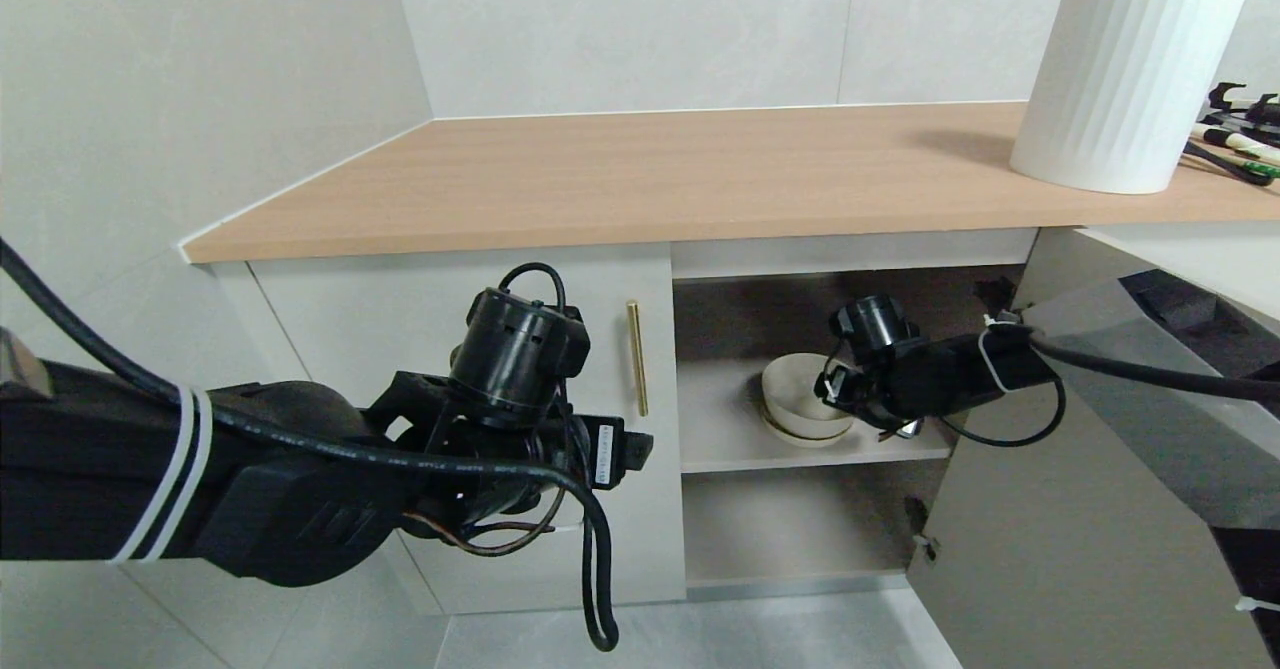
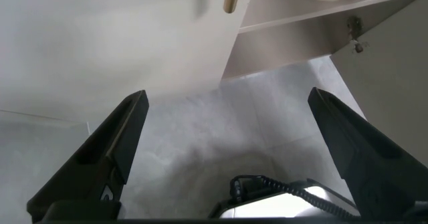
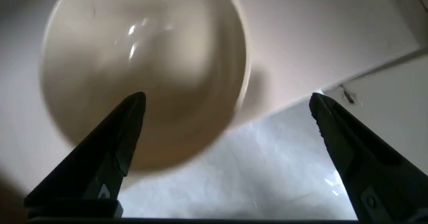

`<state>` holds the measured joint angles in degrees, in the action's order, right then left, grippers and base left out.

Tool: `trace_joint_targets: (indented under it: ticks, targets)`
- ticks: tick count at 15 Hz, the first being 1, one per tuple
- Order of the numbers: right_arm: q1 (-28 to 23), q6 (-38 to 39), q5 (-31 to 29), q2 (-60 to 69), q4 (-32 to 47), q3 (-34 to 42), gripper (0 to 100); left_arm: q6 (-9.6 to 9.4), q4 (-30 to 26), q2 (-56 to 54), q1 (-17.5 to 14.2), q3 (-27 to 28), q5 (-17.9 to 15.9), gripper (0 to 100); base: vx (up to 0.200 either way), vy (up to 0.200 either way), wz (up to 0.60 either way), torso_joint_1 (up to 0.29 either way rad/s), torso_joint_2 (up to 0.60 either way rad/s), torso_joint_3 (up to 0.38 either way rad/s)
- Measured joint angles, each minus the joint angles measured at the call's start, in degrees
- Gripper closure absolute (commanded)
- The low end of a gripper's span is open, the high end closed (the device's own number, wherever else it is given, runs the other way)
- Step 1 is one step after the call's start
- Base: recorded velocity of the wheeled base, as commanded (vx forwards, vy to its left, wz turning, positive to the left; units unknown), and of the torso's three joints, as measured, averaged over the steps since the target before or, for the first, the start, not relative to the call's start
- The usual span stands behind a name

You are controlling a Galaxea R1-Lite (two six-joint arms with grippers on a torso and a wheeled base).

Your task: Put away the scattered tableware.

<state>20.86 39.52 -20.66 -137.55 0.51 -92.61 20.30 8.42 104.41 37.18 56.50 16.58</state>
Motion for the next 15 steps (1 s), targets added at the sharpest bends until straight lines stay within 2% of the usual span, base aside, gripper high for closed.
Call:
trace_joint_targets:
  ticks: [5, 9, 11, 15]
  targets:
    - [5.3, -3.1, 0.3, 8.7, -0.1, 9.7, 0, 0.12, 0.0, -0.1, -0.3, 0.0, 0.0, 0, 0.0, 0.0, 0.0, 0.0, 0.0, 0.0]
    - [8.6, -6.5, 4.9, 17.3, 1.0, 16.6, 0, 0.8, 0.0, 0.0, -0.4, 0.0, 0.0, 0, -0.2, 0.0, 0.0, 0.007, 0.0, 0.001]
    - [9.9, -7.0, 5.4, 20.1, 4.6, 17.7, 0, 0.83, 0.0, 0.1, -0.3, 0.1, 0.0, 0, -0.2, 0.0, 0.0, 0.0, 0.0, 0.005]
    - [10.5, -7.2, 5.5, 21.7, 5.1, 18.2, 0, 0.85, 0.0, 0.0, -0.4, 0.1, 0.0, 0, -0.2, 0.0, 0.0, 0.004, 0.01, 0.0]
